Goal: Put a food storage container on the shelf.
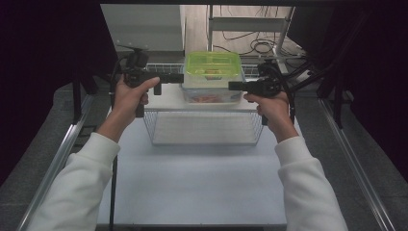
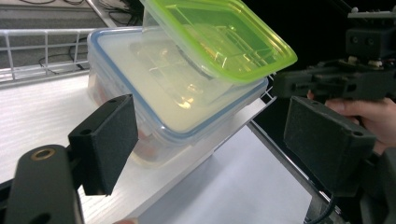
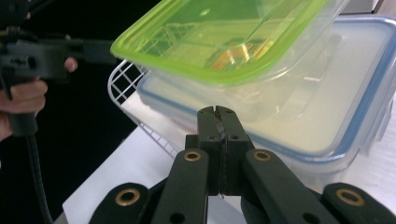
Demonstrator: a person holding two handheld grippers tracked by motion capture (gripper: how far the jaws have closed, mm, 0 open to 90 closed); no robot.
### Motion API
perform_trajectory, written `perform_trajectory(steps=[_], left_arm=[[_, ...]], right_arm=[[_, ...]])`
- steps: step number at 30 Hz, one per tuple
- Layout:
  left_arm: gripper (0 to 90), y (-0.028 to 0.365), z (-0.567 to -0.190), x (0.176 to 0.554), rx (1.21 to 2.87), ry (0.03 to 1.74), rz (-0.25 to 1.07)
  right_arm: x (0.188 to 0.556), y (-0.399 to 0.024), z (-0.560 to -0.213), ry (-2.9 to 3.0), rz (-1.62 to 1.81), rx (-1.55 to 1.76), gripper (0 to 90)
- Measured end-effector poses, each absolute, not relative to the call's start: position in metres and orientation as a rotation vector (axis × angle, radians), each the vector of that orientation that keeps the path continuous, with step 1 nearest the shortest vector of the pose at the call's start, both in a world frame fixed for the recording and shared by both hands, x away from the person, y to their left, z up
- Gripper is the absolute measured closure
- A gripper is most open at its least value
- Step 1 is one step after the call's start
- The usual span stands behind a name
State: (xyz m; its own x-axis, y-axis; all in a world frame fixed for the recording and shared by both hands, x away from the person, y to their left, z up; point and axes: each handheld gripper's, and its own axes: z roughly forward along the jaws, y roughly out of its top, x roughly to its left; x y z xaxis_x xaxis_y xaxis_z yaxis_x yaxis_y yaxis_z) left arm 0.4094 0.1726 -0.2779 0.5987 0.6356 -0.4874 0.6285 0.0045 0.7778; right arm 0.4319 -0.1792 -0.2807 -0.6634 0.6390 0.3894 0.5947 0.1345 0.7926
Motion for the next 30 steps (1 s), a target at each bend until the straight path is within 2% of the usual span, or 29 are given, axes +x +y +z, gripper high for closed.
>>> perform_trajectory(steps=[14,27,30], left_arm=[[16.9,0.178,-0.284,0.403,1.674,1.051,0.005],[19.3,0.195,-0.317,0.352,1.721,0.997,-0.017],[20.0,0.198,-0.332,0.338,1.764,1.001,-0.024]], right_arm=[[0.429,-0.186,-0.284,2.312,1.614,1.278,89.0],[0.393,-0.214,-0.307,2.415,1.581,1.227,87.0],[0.382,-0.220,-0.319,2.461,1.516,1.218,82.1]])
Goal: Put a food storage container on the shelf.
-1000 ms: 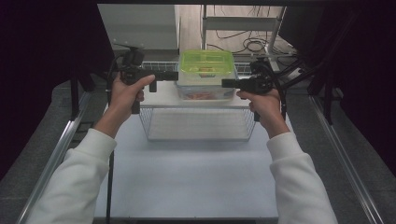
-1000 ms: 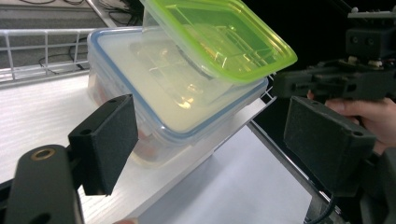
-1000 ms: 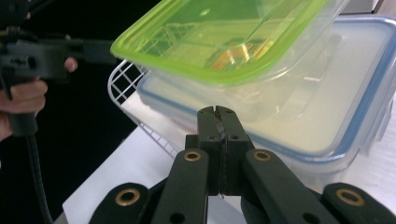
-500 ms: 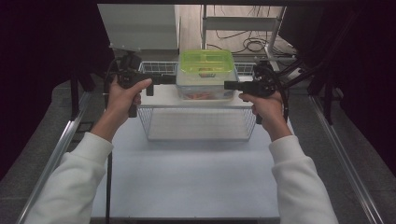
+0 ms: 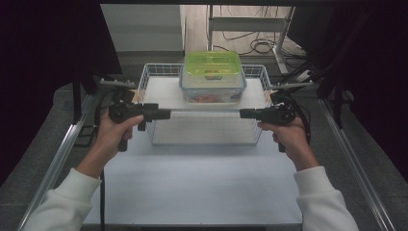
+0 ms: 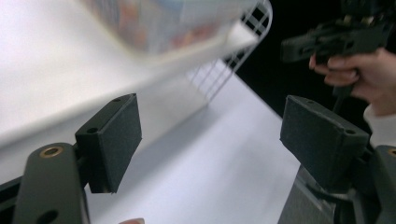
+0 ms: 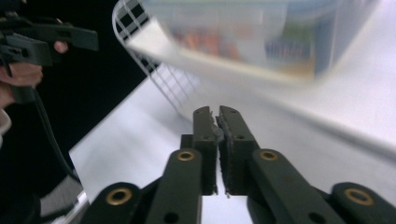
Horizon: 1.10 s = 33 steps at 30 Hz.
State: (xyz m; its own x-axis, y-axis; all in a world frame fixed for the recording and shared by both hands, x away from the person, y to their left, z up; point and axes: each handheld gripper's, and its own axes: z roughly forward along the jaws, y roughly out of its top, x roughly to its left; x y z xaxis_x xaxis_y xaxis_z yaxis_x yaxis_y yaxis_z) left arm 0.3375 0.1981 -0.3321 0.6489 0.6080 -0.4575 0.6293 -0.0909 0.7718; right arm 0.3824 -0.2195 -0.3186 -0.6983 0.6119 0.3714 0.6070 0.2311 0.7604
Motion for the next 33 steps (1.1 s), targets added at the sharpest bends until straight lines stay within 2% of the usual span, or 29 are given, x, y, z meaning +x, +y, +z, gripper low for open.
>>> perform_trajectory(steps=[1,2,3,4,7,12,13,23,33], left_arm=[[20.3,0.199,-0.338,0.331,1.777,0.999,-0.029],[20.3,0.200,-0.342,0.328,1.783,0.995,-0.026],[20.5,0.201,-0.347,0.323,1.792,0.997,-0.028],[20.5,0.202,-0.352,0.318,1.801,0.991,-0.034],[20.2,0.204,-0.369,0.305,1.830,0.977,-0.044],[20.4,0.207,-0.404,0.289,1.840,0.992,-0.066],[20.4,0.206,-0.418,0.285,1.866,1.000,-0.057],[21.0,0.196,-0.462,0.269,1.930,1.025,-0.090],[21.3,0.197,-0.475,0.267,1.942,1.045,-0.102]], right_arm=[[0.376,-0.222,-0.327,2.489,1.485,1.211,74.3],[0.376,-0.222,-0.327,2.489,1.485,1.211,74.3],[0.370,-0.224,-0.334,2.502,1.459,1.207,66.0],[0.370,-0.224,-0.334,2.502,1.459,1.207,66.0],[0.355,-0.230,-0.354,2.519,1.438,1.190,55.7],[0.341,-0.235,-0.380,2.547,1.432,1.185,51.6],[0.333,-0.237,-0.395,2.563,1.415,1.202,50.4],[0.318,-0.240,-0.452,2.617,1.302,1.261,46.5],[0.317,-0.241,-0.459,2.616,1.298,1.261,43.3]])
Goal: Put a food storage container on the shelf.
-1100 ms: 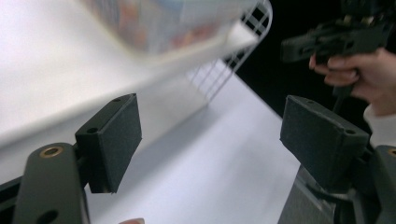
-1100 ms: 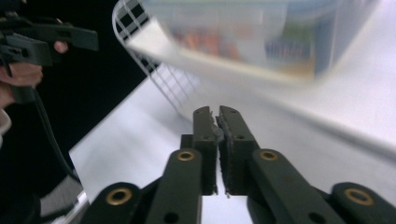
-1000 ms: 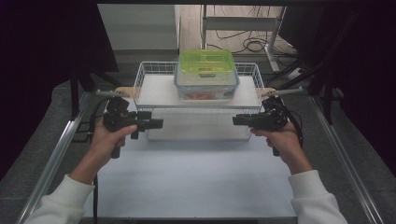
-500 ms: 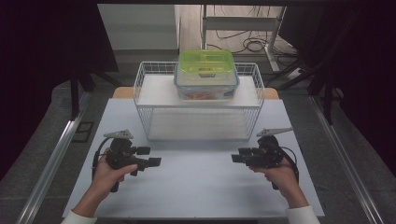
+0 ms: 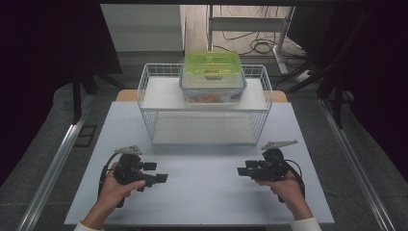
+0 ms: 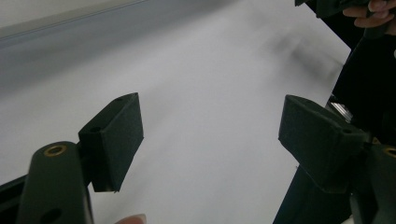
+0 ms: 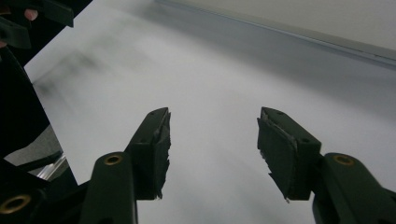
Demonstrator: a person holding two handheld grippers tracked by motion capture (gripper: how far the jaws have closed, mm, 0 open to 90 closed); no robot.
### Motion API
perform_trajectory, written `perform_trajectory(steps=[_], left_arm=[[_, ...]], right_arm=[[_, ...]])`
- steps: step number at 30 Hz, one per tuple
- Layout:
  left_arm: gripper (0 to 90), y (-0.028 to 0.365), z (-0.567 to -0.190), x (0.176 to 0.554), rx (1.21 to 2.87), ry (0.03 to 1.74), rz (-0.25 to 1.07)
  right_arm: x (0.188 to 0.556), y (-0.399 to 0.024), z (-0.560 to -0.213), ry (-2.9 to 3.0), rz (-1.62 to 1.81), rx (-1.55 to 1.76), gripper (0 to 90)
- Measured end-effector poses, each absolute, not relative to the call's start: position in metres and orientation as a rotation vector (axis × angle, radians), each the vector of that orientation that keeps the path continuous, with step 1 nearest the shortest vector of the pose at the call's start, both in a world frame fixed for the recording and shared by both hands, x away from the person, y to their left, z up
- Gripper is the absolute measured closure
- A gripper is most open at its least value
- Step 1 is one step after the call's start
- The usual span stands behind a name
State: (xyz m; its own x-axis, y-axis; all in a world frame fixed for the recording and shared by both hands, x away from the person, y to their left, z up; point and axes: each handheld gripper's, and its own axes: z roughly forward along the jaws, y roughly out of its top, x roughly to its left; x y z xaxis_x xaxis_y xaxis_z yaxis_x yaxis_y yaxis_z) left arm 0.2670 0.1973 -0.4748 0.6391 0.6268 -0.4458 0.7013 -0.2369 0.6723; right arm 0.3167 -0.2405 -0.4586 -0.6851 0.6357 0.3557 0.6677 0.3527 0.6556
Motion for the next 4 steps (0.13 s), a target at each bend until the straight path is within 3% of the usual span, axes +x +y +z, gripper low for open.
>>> perform_trajectory(steps=[4], left_arm=[[21.4,0.1991,-0.4766,0.2657,1.947,1.047,-0.093]], right_arm=[[0.3137,-0.2379,-0.4608,-2.573,-1.267,-1.220,39.1]])
